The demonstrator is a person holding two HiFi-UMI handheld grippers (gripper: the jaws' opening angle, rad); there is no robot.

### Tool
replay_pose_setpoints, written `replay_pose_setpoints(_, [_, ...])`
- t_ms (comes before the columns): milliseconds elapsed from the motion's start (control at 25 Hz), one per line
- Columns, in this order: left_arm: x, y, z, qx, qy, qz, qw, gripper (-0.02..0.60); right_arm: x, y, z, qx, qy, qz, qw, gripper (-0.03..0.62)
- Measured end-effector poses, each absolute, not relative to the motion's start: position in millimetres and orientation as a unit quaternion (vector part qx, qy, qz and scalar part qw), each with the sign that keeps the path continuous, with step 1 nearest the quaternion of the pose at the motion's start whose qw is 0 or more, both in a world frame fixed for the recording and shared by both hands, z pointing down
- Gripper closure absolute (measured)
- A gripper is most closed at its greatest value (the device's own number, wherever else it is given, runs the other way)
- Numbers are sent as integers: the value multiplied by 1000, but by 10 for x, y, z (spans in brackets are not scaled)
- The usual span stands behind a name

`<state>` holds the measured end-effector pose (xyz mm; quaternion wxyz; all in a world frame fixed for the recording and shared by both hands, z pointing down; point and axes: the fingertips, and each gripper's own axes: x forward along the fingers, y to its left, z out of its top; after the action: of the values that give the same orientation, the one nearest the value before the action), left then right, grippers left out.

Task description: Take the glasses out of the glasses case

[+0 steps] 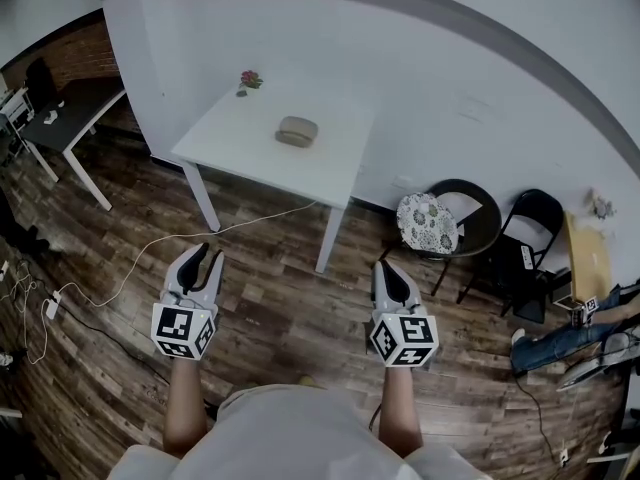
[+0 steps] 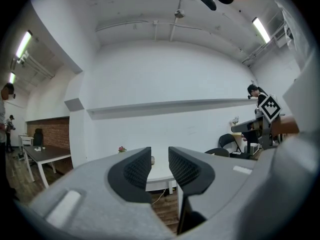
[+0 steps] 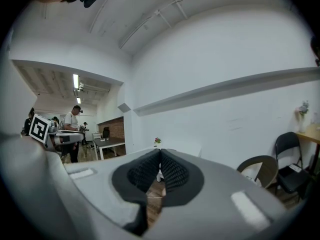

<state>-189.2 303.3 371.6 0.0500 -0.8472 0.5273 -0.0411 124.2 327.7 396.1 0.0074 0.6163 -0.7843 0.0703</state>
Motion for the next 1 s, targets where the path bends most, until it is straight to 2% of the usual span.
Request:
replay_pose_setpoints(440, [-1518,2896,3806,-841,536,-53,52,465,1512,2980,4025,596,-800,62,13,591])
replay_pose_setpoints(1000, [-1549,2157,3922,-842,535,-59,48,465,1513,2225,4223,595,-799,89,10,591])
